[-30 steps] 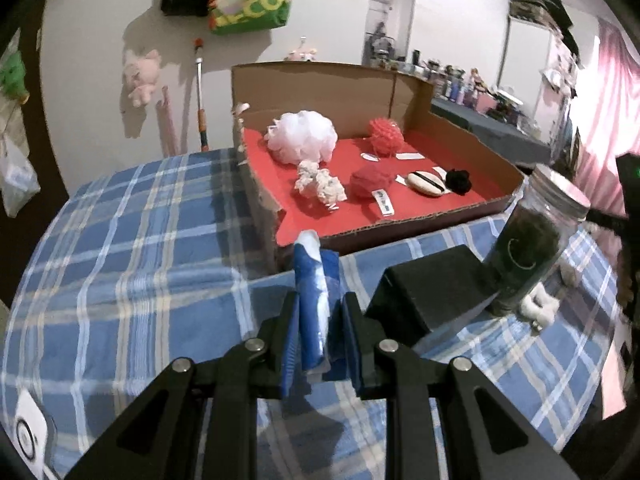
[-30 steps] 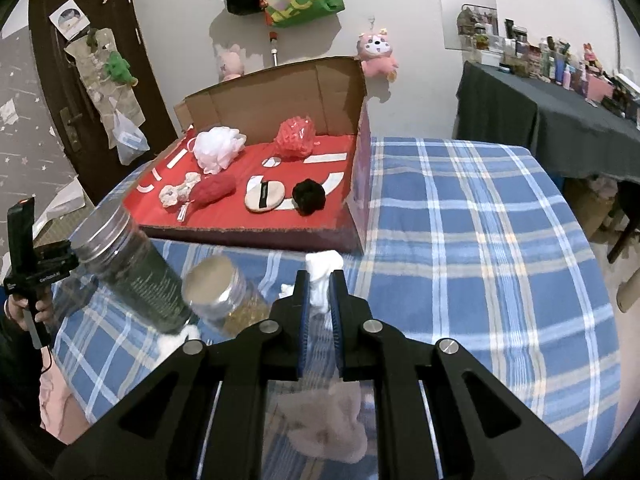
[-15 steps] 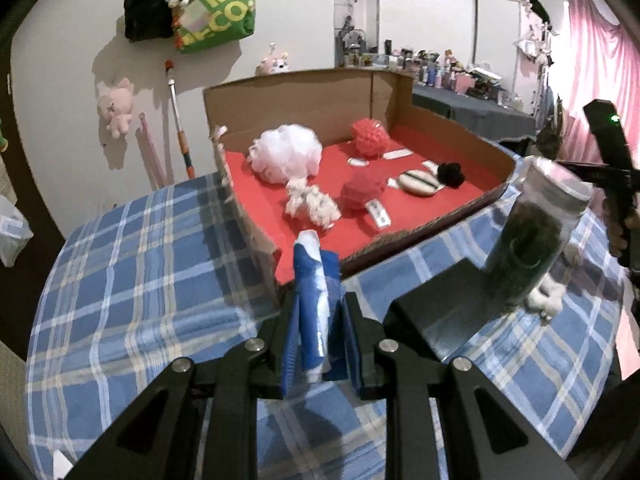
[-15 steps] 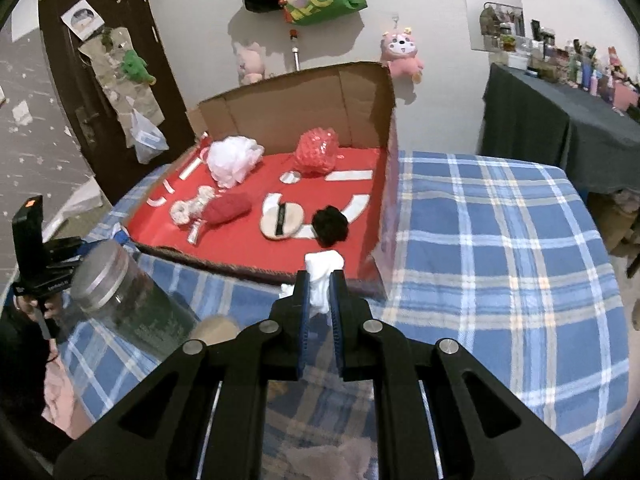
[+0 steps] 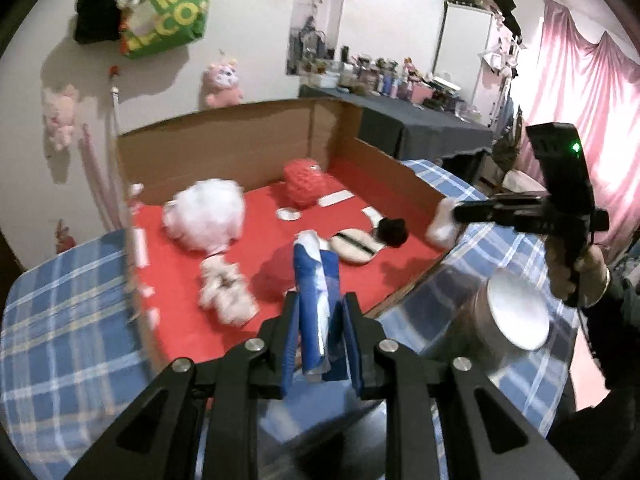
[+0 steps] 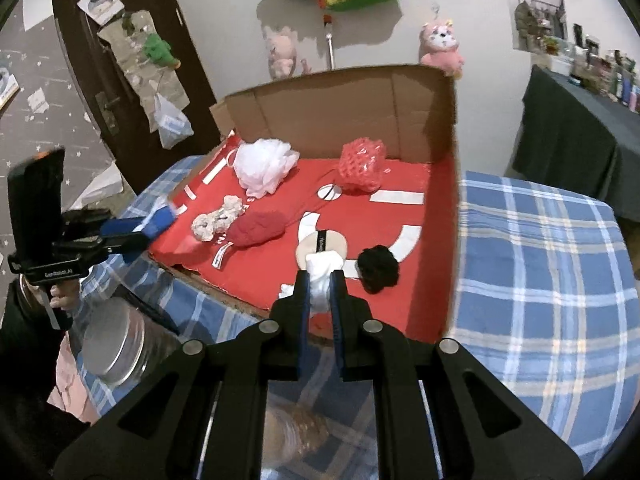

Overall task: Organize soft objects
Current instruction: 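Carry the white cotton item and blue tube over to the box, then lower both items into the box and open both tools to release them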

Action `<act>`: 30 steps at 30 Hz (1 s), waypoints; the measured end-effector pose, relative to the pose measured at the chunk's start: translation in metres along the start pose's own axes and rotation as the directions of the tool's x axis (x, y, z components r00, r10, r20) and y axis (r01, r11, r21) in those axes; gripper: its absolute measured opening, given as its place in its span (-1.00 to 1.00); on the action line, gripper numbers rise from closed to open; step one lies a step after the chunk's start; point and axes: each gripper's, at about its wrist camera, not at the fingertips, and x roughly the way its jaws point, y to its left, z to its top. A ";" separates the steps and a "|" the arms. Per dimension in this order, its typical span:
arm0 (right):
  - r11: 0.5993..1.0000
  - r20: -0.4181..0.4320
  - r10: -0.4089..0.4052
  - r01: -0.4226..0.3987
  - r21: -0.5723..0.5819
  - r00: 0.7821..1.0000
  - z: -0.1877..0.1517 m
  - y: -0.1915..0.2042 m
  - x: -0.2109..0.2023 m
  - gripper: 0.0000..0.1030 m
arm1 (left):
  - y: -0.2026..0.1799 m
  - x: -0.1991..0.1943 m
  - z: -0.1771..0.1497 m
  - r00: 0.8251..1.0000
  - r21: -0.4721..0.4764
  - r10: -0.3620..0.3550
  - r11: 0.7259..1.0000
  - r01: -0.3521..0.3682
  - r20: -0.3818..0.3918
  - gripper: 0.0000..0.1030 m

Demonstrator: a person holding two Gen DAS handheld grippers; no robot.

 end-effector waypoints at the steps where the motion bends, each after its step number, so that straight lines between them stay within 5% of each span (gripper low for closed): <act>1: 1.000 -0.017 0.003 -0.003 0.001 1.000 0.003 0.000 0.006 -0.82 | -0.002 0.007 0.006 1.000 -0.005 -0.013 1.000 0.013 -0.015 -0.56; 7: 1.000 -0.123 0.011 -0.009 0.019 0.992 0.014 -0.001 0.038 -0.82 | -0.013 0.067 0.032 0.979 -0.077 -0.080 0.995 0.066 -0.187 -0.56; 13: 0.999 -0.220 -0.021 0.027 0.022 0.975 0.018 -0.002 0.065 -0.82 | -0.018 0.112 0.042 0.950 -0.086 -0.053 0.996 0.028 -0.307 -0.56; 30: 0.995 -0.317 -0.092 0.100 0.008 0.944 0.029 -0.002 0.092 -0.80 | -0.020 0.149 0.051 0.921 -0.027 0.037 0.998 -0.051 -0.389 -0.54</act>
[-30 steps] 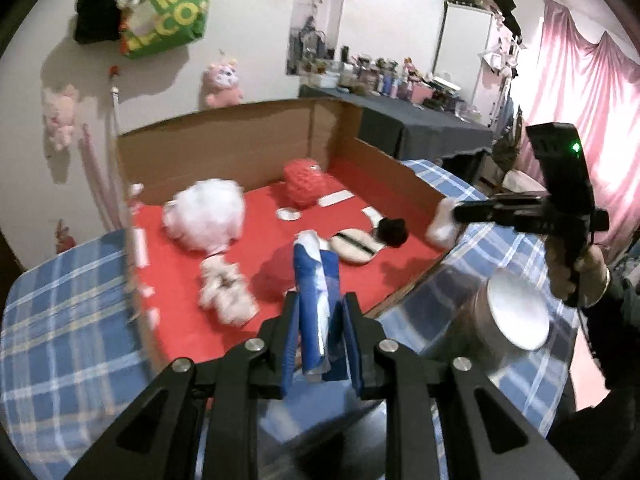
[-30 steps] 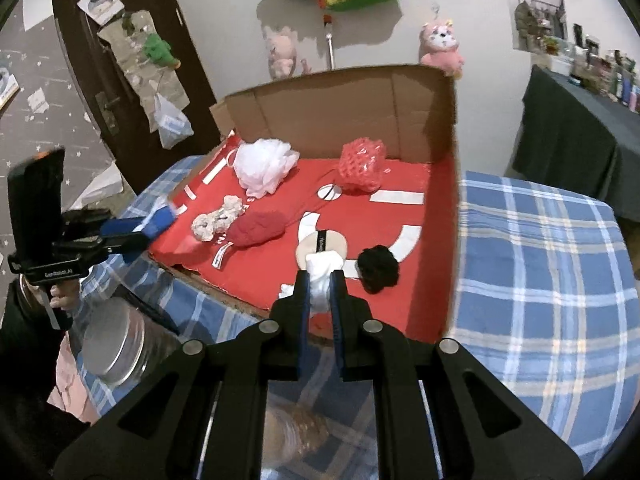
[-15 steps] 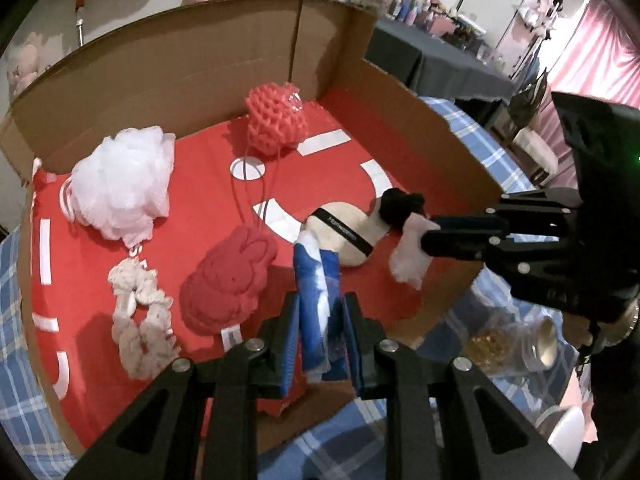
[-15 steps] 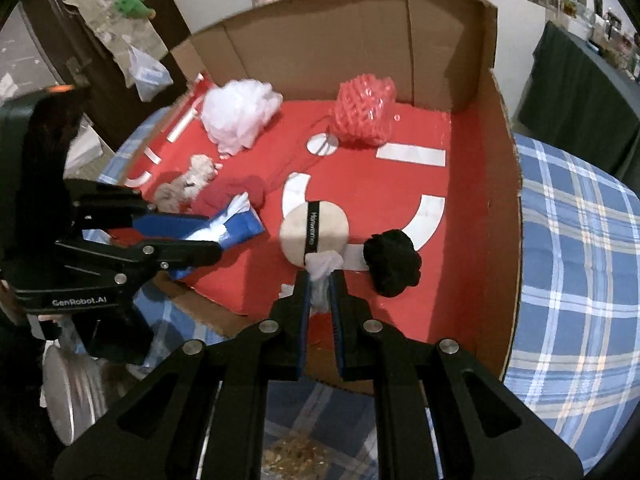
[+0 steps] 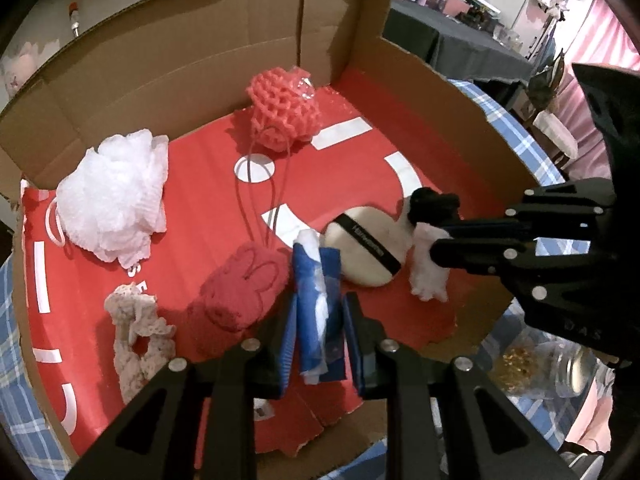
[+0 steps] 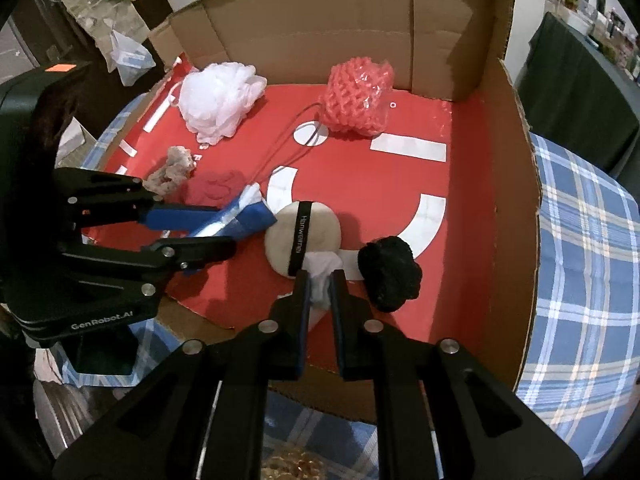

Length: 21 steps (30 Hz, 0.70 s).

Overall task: Organize soft objects
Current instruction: 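Lower both items into the box and open both tools to release them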

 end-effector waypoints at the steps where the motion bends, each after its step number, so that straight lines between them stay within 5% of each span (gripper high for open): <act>1: 1.000 -0.003 -0.003 0.003 0.004 1.000 0.001 0.000 0.001 -0.79 | 0.000 0.001 0.000 1.000 0.003 0.007 1.000 -0.007 -0.001 -0.54; 5: 1.000 -0.012 -0.007 0.007 0.016 1.000 0.002 -0.001 0.002 -0.78 | 0.001 0.002 -0.001 1.000 0.004 0.015 1.000 -0.015 -0.004 -0.54; 10: 1.000 -0.018 -0.015 0.015 0.012 1.000 0.003 0.002 0.002 -0.70 | 0.001 0.002 -0.001 1.000 -0.005 0.013 1.000 -0.013 0.003 -0.19; 13: 1.000 -0.016 -0.020 0.020 0.000 1.000 0.002 0.007 0.001 -0.50 | 0.000 -0.002 -0.001 1.000 -0.009 0.013 1.000 -0.013 0.021 -0.10; 17: 0.999 0.013 -0.046 0.046 -0.012 0.999 0.001 0.012 -0.005 0.26 | -0.001 -0.008 -0.003 0.999 -0.003 0.028 1.000 -0.028 0.034 -0.04; 21: 0.998 0.034 -0.062 0.062 -0.002 0.998 0.001 0.014 -0.016 0.26 | 0.000 -0.018 -0.007 0.998 -0.014 0.037 0.999 -0.036 0.053 0.12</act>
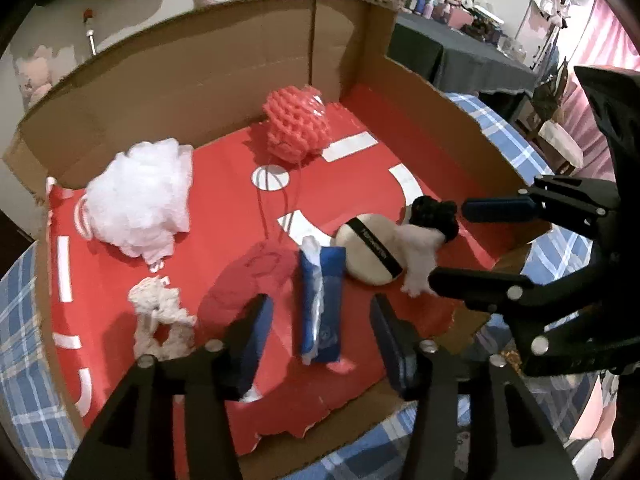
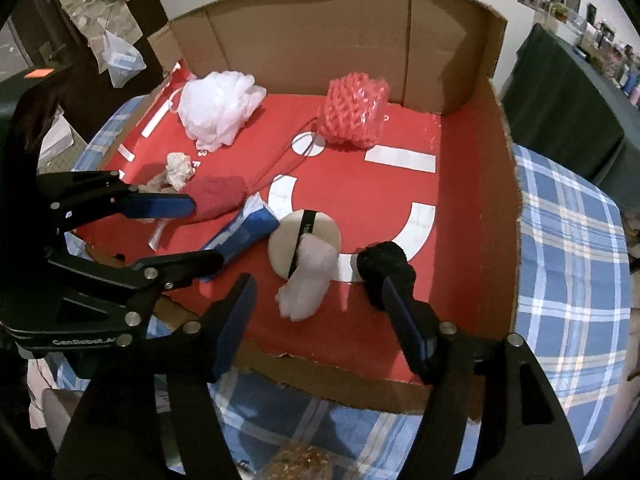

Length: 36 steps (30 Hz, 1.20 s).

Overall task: Organize soft objects
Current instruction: 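Lower both items into the box and open both tools to release them, then withdraw both tools from the box toward the tissue and fluffy scrunchie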

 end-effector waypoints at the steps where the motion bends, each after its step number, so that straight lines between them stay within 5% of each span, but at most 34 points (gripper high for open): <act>1: 1.000 0.005 -0.008 0.008 0.000 1.000 0.000 0.001 -0.003 0.26 | 0.001 -0.003 -0.001 1.000 -0.004 0.002 1.000 -0.002 0.006 0.17; 10: 0.999 0.108 -0.043 0.043 0.005 0.993 -0.019 0.015 -0.064 0.42 | 0.001 -0.061 -0.023 0.991 -0.075 0.014 0.997 -0.004 0.136 0.66; 16: 0.998 0.222 -0.055 0.057 -0.001 0.974 -0.051 0.035 -0.122 0.56 | -0.014 -0.113 -0.051 0.964 -0.116 0.055 0.993 -0.026 0.260 0.92; 20: 0.998 0.296 -0.067 0.067 0.012 0.953 -0.074 0.043 -0.153 0.57 | -0.034 -0.147 -0.075 0.932 -0.102 0.087 0.993 -0.054 0.352 1.00; 25: 0.994 0.416 -0.108 0.104 0.033 0.903 -0.114 0.052 -0.195 0.69 | -0.060 -0.183 -0.110 0.868 -0.111 0.132 0.990 -0.090 0.478 1.00; 36: 0.980 0.554 -0.184 0.196 0.039 0.812 -0.190 0.073 -0.234 0.72 | -0.103 -0.218 -0.171 0.759 -0.144 0.164 0.985 -0.092 0.630 1.00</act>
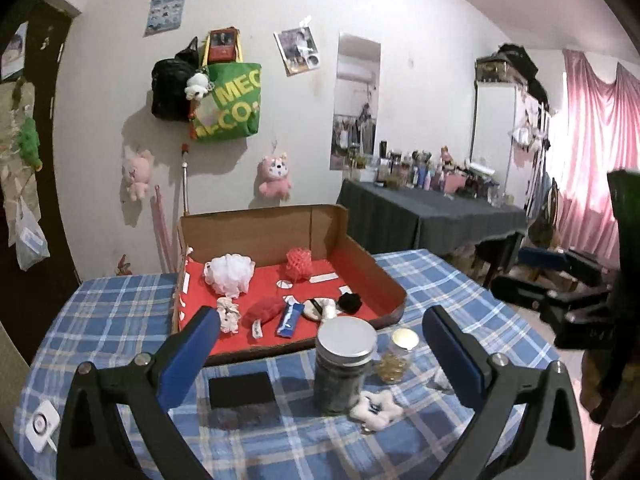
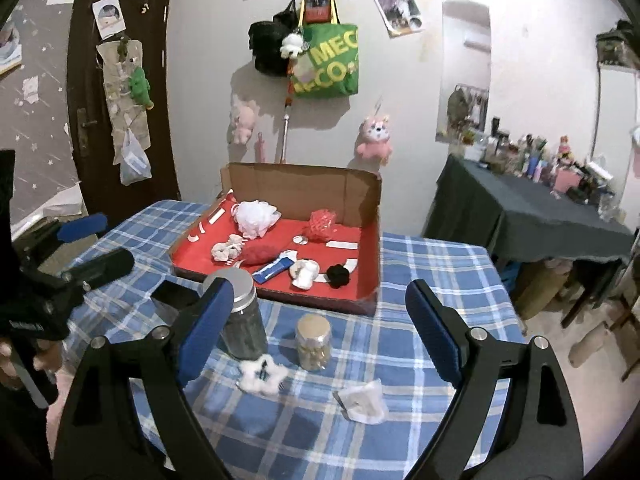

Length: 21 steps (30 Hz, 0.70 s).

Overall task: Organize soft objects
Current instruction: 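Withdraw both tools from the box toward the tissue and fluffy scrunchie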

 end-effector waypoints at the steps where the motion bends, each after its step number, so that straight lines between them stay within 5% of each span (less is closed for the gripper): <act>1: 1.000 0.004 -0.009 0.009 -0.009 1.000 -0.005 0.002 -0.003 0.73 | 0.000 -0.004 -0.003 1.000 -0.014 -0.003 1.000 0.003 0.006 1.00; 12: 0.995 0.005 -0.089 0.089 -0.047 0.996 -0.057 0.013 -0.001 0.74 | -0.014 -0.022 -0.043 0.998 -0.063 0.061 0.996 -0.059 0.025 1.00; 21: 0.997 -0.071 -0.081 0.080 -0.021 0.994 -0.089 0.006 0.021 0.74 | -0.019 0.004 -0.084 0.995 -0.102 0.061 0.992 -0.069 -0.076 1.00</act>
